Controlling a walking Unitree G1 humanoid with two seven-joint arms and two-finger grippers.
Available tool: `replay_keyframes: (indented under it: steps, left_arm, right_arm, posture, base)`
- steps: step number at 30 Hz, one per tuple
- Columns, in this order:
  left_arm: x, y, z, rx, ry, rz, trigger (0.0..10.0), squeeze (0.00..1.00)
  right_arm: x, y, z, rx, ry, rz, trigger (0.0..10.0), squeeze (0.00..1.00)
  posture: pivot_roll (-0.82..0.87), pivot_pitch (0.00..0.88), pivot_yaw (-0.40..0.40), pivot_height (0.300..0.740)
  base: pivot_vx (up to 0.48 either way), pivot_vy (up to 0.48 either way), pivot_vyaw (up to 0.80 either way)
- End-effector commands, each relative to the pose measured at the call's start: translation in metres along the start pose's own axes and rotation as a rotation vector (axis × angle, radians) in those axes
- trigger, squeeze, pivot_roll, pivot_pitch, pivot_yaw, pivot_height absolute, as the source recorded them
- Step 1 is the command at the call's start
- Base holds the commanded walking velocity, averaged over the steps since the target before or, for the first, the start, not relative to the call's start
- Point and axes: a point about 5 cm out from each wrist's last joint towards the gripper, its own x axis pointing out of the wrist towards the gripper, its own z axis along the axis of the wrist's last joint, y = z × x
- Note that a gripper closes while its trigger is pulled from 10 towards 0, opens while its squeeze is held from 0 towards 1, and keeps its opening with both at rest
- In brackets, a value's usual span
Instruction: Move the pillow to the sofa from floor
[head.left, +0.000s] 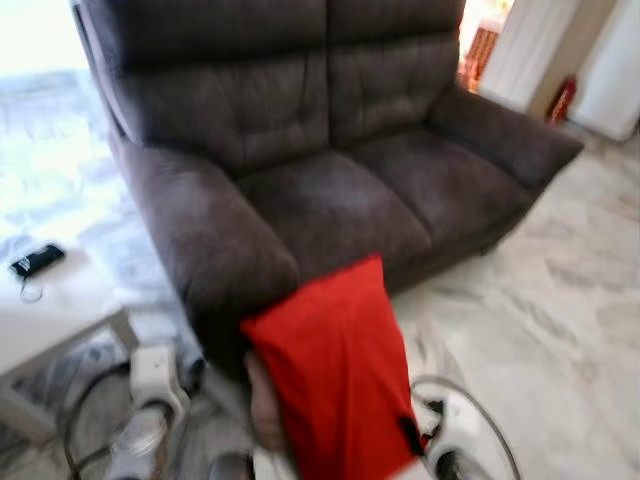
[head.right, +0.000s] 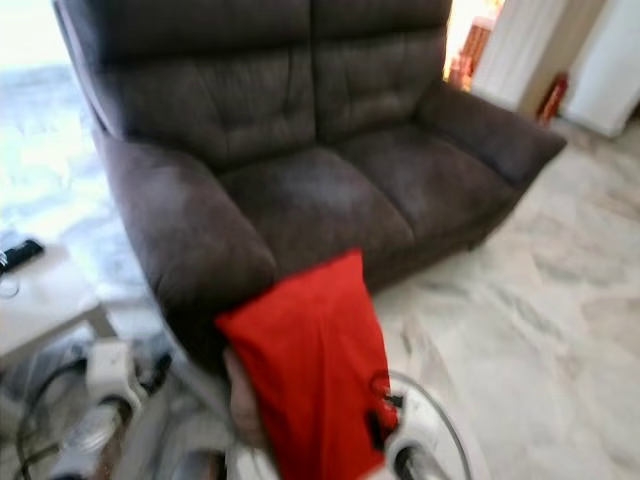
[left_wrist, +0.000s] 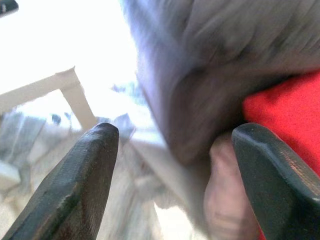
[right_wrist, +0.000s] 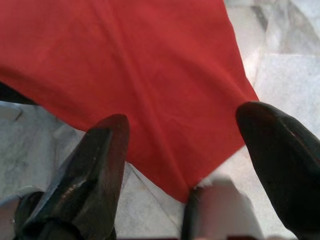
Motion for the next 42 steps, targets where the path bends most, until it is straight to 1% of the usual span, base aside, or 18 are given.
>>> replay_keyframes:
  steps: [1,7,9,15,16,22,25,26,27,32,35,38,41,42]
  left_arm:
    - [0.000,-0.016,-0.003,-0.013,0.011,-0.041,10.0,0.00]
    - [0.001,-0.019,-0.003,-0.019,0.017,-0.060,10.0,0.00]
    - [0.002,-0.022,-0.004,-0.018,0.032,-0.083,10.0,0.00]
    - [0.000,-0.028,-0.015,-0.052,0.119,-0.149,10.0,0.00]
    - [-0.001,-0.027,-0.017,-0.033,0.139,-0.140,10.0,0.00]
    - [0.003,-0.025,-0.011,-0.029,0.125,-0.129,10.0,0.00]
    - [0.004,-0.026,-0.009,-0.029,0.117,-0.130,10.0,0.00]
    - [0.005,-0.028,-0.008,-0.003,0.118,-0.140,10.0,0.00]
    - [0.005,-0.028,-0.008,0.005,0.118,-0.142,10.0,0.00]
    - [0.004,-0.031,-0.011,-0.006,0.130,-0.144,10.0,0.00]
    - [0.004,-0.031,-0.010,-0.020,0.129,-0.136,10.0,0.00]
    - [0.006,-0.031,-0.007,-0.030,0.122,-0.135,10.0,0.00]
    - [0.008,-0.030,-0.003,-0.033,0.112,-0.139,10.0,0.00]
    - [0.009,-0.032,0.000,-0.040,0.103,-0.152,10.0,0.00]
  right_arm:
    - [-0.006,-0.017,-0.007,0.010,0.023,-0.054,10.0,0.00]
    - [-0.005,-0.017,-0.007,0.019,0.020,-0.059,10.0,0.00]
    - [-0.005,-0.017,-0.006,0.017,0.019,-0.059,10.0,0.00]
    - [-0.005,-0.016,-0.005,0.012,0.022,-0.058,10.0,0.00]
    - [-0.004,-0.015,-0.005,0.013,0.023,-0.058,10.0,0.00]
    - [-0.004,-0.013,-0.006,0.012,0.021,-0.055,10.0,0.00]
    - [-0.003,-0.008,-0.004,0.011,0.009,-0.046,10.0,0.00]
    - [-0.002,-0.005,-0.004,0.010,0.003,-0.042,10.0,0.00]
    - [-0.002,-0.004,-0.004,0.009,0.001,-0.041,10.0,0.00]
    - [-0.001,0.002,-0.001,0.000,-0.026,-0.027,10.0,0.00]
    - [0.001,0.004,0.006,0.000,-0.067,-0.015,10.0,0.00]
    - [0.000,-0.003,0.013,-0.012,-0.102,0.001,10.0,0.00]
    - [-0.003,-0.014,0.019,-0.014,-0.135,0.002,10.0,0.00]
    - [-0.003,-0.017,0.027,-0.018,-0.167,0.007,10.0,0.00]
  posture:
    - [0.04,0.000,-0.066,0.630]
    - [0.04,0.000,-0.066,0.630]
    - [0.04,0.000,-0.065,0.630]
    - [0.03,0.000,-0.065,0.630]
    - [0.04,0.000,-0.065,0.630]
    - [0.03,0.000,-0.069,0.630]
    - [0.03,0.000,-0.070,0.630]
    - [0.03,0.000,-0.073,0.630]
    - [0.03,0.000,-0.073,0.630]
    - [0.02,0.000,-0.074,0.630]
    - [0.01,0.000,-0.072,0.630]
    - [0.00,0.000,-0.074,0.630]
    - [0.00,0.000,-0.075,0.630]
    - [0.00,0.008,-0.076,0.630]
  base:
    - [0.274,0.000,0.00]
    - [0.273,0.000,0.00]
    - [0.124,0.000,0.00]
    - [0.000,0.000,0.00]
    - [0.000,0.000,0.00]
    - [0.000,0.000,0.00]
    - [0.000,0.000,0.00]
    - [0.000,0.000,0.00]
    - [0.000,0.000,0.00]
    - [0.000,0.000,0.00]
    - [0.000,0.000,0.00]
    - [0.000,0.000,0.00]
    - [0.000,0.000,0.00]
    - [0.000,0.000,0.00]
